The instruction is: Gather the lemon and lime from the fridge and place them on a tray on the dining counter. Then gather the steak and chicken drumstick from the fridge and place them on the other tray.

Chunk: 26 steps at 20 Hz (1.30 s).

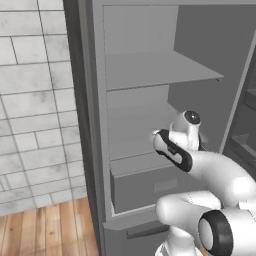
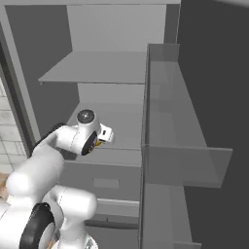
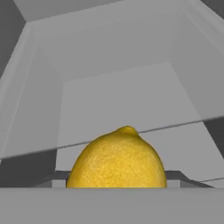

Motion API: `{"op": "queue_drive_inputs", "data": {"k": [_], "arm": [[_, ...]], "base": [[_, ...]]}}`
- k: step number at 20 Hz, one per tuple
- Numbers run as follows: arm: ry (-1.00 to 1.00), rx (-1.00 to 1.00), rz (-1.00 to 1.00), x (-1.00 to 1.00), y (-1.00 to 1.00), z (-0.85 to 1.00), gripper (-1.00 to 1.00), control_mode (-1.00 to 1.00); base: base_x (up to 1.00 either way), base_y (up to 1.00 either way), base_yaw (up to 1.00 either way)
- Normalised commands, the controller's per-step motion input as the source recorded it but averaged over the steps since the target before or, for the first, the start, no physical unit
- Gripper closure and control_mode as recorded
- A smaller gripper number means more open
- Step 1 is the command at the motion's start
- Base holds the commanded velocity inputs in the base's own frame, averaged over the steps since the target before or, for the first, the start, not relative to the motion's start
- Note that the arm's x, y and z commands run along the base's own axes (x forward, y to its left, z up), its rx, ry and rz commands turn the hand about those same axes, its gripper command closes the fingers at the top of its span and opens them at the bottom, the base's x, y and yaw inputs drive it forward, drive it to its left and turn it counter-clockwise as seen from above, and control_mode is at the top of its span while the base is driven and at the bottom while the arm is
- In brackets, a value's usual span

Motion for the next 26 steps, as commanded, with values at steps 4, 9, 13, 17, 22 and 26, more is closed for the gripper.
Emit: {"op": "queue_drive_inputs", "data": {"k": [4, 9, 13, 17, 22, 26], "arm": [[0.0, 0.09, -0.07, -0.78, -0.13, 1.0, 1.0, -1.0], [0.01, 0.07, -0.05, -0.79, -0.08, 0.96, 1.0, -1.0], [0.01, 0.05, -0.03, -0.85, -0.04, 0.73, 1.0, -1.0], [0.02, 0.02, -0.01, -0.93, -0.02, 0.6, 1.0, -1.0], [0.02, 0.0, 0.0, -0.89, -0.01, 0.62, 1.0, -1.0], [0.0, 0.0, 0.0, -0.74, 0.0, 0.5, 1.0, -1.0]], "base": [[0.0, 0.0, 0.0], [0.0, 0.0, 0.0], [0.0, 0.0, 0.0], [0.0, 0.0, 0.0], [0.0, 0.0, 0.0], [0.0, 0.0, 0.0]]}}
